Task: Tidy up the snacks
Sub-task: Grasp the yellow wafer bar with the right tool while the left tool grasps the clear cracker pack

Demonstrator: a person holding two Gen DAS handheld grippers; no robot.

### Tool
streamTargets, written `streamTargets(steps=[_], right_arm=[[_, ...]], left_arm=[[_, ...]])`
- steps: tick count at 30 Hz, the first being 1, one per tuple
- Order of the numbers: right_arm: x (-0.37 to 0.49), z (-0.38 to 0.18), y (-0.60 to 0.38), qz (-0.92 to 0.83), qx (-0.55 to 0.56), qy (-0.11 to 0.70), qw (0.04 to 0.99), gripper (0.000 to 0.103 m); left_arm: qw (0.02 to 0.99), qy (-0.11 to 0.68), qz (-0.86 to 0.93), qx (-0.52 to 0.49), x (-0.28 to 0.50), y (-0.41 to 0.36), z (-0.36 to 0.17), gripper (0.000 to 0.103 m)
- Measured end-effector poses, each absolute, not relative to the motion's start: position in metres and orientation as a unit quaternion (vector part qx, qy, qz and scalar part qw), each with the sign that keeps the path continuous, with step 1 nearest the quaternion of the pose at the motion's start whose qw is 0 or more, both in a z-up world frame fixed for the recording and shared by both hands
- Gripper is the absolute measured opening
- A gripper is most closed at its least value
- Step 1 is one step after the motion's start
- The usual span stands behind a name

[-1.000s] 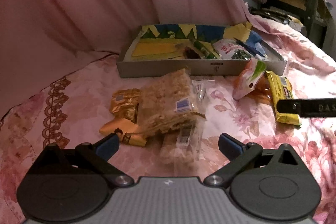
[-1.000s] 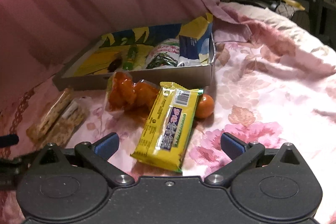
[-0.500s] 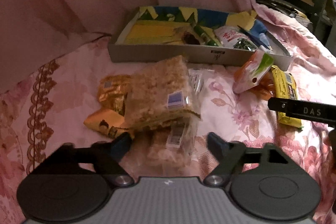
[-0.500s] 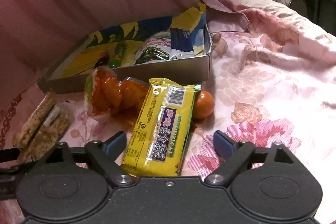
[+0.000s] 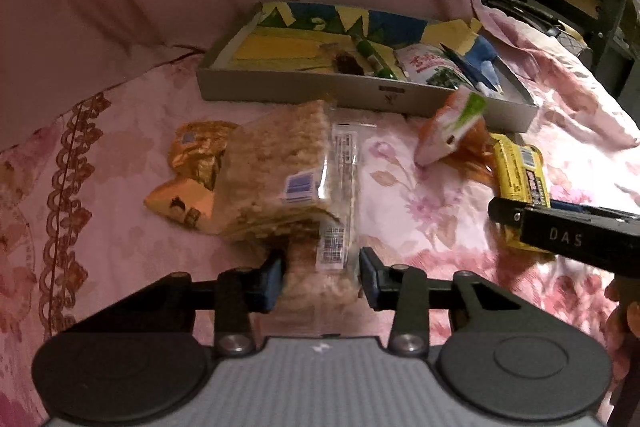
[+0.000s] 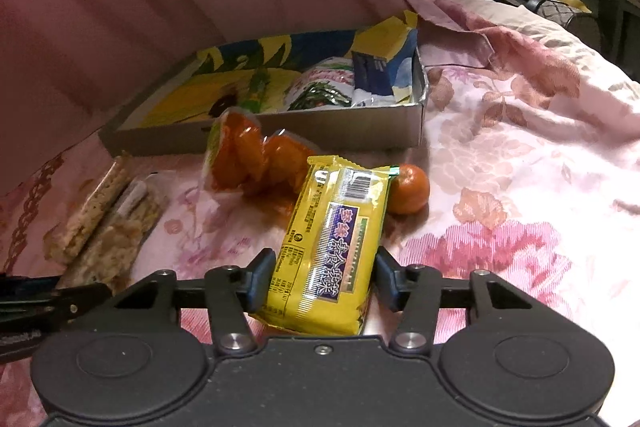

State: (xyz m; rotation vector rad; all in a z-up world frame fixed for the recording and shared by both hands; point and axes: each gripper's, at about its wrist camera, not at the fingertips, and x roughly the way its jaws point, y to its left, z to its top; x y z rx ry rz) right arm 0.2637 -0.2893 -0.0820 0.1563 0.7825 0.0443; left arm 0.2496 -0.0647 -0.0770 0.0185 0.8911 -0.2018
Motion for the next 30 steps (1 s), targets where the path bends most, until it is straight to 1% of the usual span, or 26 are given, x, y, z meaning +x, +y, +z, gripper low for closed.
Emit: streamTargets(steps=[5, 8, 11, 13, 14, 16, 17, 18, 19, 23, 30], right_arm=[[0.240, -0.078, -0.288, 0.052, 0.093, 0.409, 0.906, 0.054], [0.229, -0.077, -0.282, 0.060, 0.074, 0.414, 0.905, 0.054], [0.217, -0.078, -0.279, 0.060, 0.062, 0.412, 0.907, 0.053], [0.210, -0.079, -0.279, 0.058, 0.053, 0.410, 0.909, 0.052], [0.208, -0.080, -0.278, 0.056, 0.046, 0.409, 0.910, 0.052], [0.205, -0.081, -0.276, 0.048, 0.032, 0.408, 0.911, 0.052], [0.204, -0.083, -0.275, 0.045, 0.025, 0.406, 0.913, 0.052], [0.203, -0.084, -0.274, 0.042, 0.017, 0.404, 0.914, 0.052], [0.202, -0.085, -0.272, 0.041, 0.007, 0.401, 0.915, 0.052], [0.195, -0.085, -0.261, 0.038, -0.034, 0.393, 0.918, 0.052], [0.185, -0.080, -0.253, 0.040, -0.071, 0.391, 0.917, 0.051]], left_arm=[[0.892, 0.440, -0.105, 0.008, 0.234, -0.070, -0.076, 0.042], [0.888, 0.448, -0.106, 0.017, 0.231, -0.076, -0.078, 0.044], [0.887, 0.450, -0.105, 0.018, 0.237, -0.080, -0.079, 0.050], [0.887, 0.450, -0.106, 0.011, 0.242, -0.082, -0.078, 0.057], [0.886, 0.451, -0.106, 0.008, 0.245, -0.083, -0.079, 0.058], [0.886, 0.452, -0.102, 0.009, 0.249, -0.085, -0.081, 0.057], [0.886, 0.452, -0.100, 0.009, 0.251, -0.086, -0.083, 0.051], [0.886, 0.452, -0.098, 0.009, 0.251, -0.086, -0.084, 0.042], [0.887, 0.452, -0.095, 0.014, 0.251, -0.085, -0.084, 0.040], [0.885, 0.454, -0.105, 0.018, 0.243, -0.082, -0.082, 0.039], [0.880, 0.462, -0.110, 0.014, 0.216, -0.075, -0.077, 0.038]])
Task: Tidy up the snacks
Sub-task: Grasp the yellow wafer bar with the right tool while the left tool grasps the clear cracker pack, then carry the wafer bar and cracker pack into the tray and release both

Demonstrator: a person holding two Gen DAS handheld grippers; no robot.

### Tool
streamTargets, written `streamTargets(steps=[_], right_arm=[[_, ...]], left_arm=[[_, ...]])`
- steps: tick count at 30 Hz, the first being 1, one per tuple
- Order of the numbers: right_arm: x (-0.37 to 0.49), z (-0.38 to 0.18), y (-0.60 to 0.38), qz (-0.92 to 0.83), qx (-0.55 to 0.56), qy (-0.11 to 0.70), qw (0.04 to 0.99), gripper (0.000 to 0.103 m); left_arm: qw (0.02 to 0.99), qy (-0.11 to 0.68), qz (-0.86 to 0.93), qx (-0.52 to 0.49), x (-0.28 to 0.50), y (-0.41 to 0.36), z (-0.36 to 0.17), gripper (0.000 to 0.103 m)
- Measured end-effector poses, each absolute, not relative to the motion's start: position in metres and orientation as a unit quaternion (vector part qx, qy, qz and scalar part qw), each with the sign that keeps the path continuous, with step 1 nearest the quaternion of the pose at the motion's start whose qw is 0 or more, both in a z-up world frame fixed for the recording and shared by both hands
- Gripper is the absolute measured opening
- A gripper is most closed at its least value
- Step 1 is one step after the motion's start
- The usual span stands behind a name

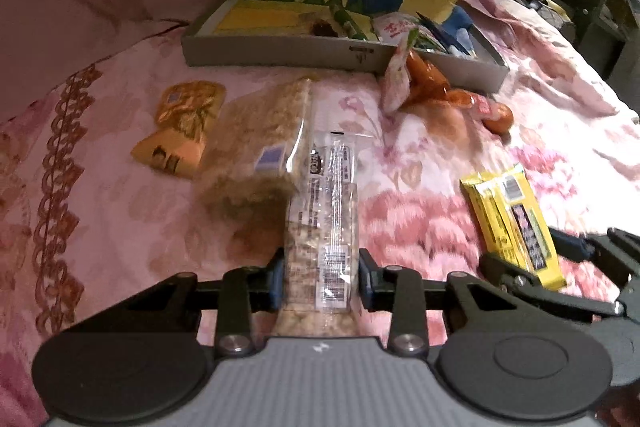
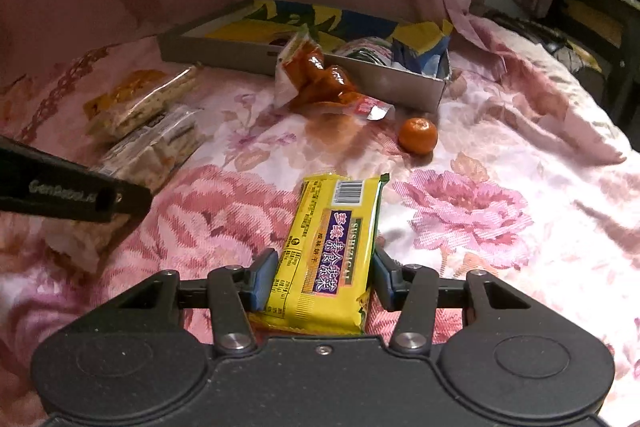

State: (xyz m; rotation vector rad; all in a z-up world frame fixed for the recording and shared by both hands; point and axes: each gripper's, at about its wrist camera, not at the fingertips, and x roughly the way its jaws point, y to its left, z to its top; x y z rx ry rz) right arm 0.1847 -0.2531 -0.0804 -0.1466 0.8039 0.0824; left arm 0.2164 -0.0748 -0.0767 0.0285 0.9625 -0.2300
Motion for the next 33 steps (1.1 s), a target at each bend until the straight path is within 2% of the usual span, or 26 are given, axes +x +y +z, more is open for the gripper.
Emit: streamTargets(steps=[13, 33], right_arm=[[0.161, -0.067, -0.246, 0.029, -0.114, 0.351, 0.929, 0.051], [0.133, -0.021, -0.280, -0.005, -0.023, 0.249, 0.968, 0.051]], left_arm=[[0.868, 0.480, -0.126, 0.003, 0.179, -0.077, -0.058, 0.038], [0.896, 0.419, -0.144, -0.010, 0.175, -0.090, -0.005, 0.038]])
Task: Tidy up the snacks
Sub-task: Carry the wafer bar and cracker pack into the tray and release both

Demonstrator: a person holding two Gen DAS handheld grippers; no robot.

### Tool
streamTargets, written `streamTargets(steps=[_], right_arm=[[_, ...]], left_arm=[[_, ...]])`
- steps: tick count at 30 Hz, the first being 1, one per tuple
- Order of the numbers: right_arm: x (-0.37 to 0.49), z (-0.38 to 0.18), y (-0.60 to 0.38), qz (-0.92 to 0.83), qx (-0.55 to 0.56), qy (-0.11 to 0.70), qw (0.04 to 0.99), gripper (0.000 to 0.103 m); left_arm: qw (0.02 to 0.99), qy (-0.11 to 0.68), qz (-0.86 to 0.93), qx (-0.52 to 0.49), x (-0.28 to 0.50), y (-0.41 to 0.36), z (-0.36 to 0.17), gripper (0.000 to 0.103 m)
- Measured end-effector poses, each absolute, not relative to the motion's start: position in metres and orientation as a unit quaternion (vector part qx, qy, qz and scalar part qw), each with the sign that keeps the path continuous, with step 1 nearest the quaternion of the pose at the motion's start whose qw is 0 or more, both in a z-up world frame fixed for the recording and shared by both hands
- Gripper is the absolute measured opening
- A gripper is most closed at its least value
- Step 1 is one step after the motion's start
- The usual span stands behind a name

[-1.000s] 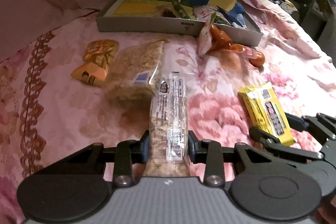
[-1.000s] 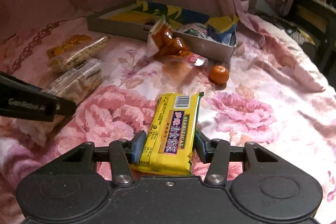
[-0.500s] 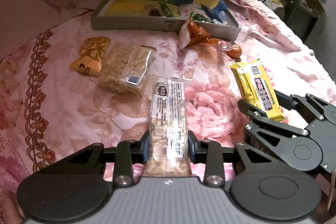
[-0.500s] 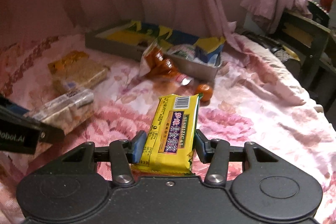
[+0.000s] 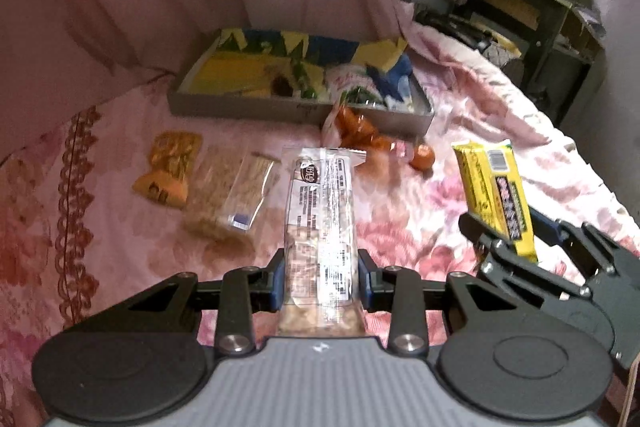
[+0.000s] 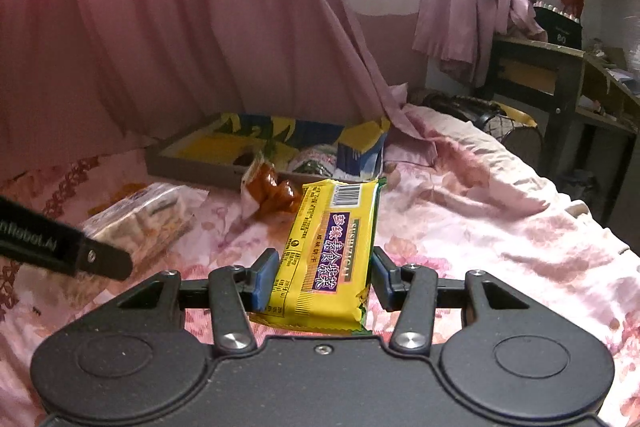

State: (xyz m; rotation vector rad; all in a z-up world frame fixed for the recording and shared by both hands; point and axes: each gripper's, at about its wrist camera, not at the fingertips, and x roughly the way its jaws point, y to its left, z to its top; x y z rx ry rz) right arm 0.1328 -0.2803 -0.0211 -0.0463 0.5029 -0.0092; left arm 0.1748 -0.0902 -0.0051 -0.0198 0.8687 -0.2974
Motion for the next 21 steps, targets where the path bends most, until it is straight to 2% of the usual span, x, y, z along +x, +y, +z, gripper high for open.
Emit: streamTargets(steps=[21], right_arm=[[0.162, -0.014, -0.298, -0.022, 0.013, 0.218, 0.976, 0.051]], left_arm=[[0.913, 0.380, -0.142, -0.049, 0.226, -0.091, 0.004, 0.038]])
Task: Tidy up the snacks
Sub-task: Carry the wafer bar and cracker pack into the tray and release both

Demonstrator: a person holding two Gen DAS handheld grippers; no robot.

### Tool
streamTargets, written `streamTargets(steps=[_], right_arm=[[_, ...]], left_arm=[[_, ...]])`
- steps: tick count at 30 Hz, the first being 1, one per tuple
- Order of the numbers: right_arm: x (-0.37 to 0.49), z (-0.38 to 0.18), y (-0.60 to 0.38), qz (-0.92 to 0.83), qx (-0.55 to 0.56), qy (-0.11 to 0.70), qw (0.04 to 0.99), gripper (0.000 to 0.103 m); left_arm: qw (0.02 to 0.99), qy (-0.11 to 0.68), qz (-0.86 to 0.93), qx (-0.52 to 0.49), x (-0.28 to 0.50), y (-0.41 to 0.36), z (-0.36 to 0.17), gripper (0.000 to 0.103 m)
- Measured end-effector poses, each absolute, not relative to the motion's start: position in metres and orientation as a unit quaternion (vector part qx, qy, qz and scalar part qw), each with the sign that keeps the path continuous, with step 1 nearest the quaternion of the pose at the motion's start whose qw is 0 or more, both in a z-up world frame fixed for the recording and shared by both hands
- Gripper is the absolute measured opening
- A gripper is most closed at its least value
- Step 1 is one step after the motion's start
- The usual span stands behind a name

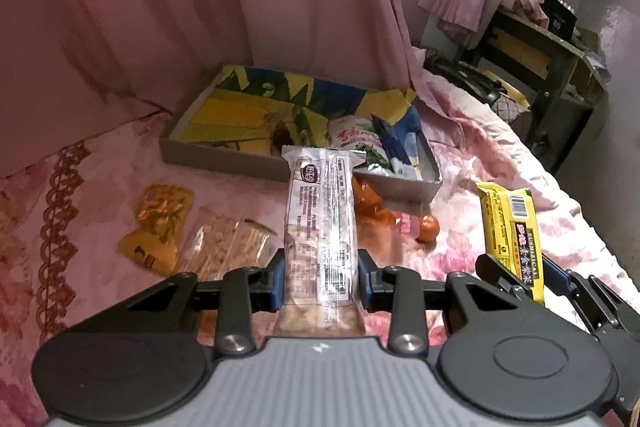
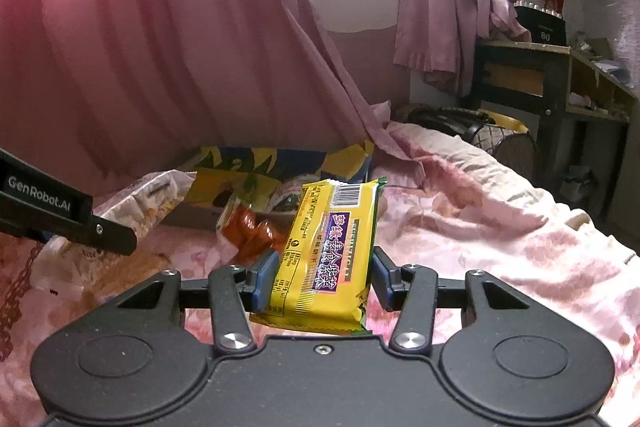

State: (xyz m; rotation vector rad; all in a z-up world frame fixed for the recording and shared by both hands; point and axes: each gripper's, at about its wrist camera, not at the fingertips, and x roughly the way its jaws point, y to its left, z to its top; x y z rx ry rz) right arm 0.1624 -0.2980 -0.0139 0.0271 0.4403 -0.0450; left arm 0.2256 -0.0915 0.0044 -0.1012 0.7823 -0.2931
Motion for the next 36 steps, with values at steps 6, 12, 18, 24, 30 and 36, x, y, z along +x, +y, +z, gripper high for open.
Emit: streamTargets(steps=[6, 12, 18, 24, 30, 36], right_arm=[[0.180, -0.014, -0.304, -0.022, 0.027, 0.211, 0.977, 0.051], [0.201, -0.012, -0.307, -0.018, 0.022, 0.197, 0.980, 0.051], [0.223, -0.015, -0.313, -0.015, 0.021, 0.185, 0.982, 0.051], [0.247, -0.022, -0.320, -0.011, 0.026, 0.180, 0.983, 0.051], [0.273, -0.024, -0.330, -0.006, 0.040, 0.166, 0.985, 0.051], [0.307, -0.029, -0.332, 0.004, 0.039, 0.164, 0.986, 0.051]], left_arm=[[0.916, 0.372, -0.143, -0.047, 0.244, -0.097, 0.010, 0.038], [0.921, 0.360, -0.140, -0.045, 0.265, -0.101, 0.017, 0.038], [0.924, 0.351, -0.139, -0.057, 0.287, -0.104, 0.019, 0.038], [0.927, 0.348, -0.131, -0.053, 0.307, -0.105, 0.015, 0.038], [0.929, 0.347, -0.119, -0.053, 0.332, -0.108, 0.009, 0.038], [0.932, 0.340, -0.113, -0.058, 0.370, -0.112, 0.000, 0.038]])
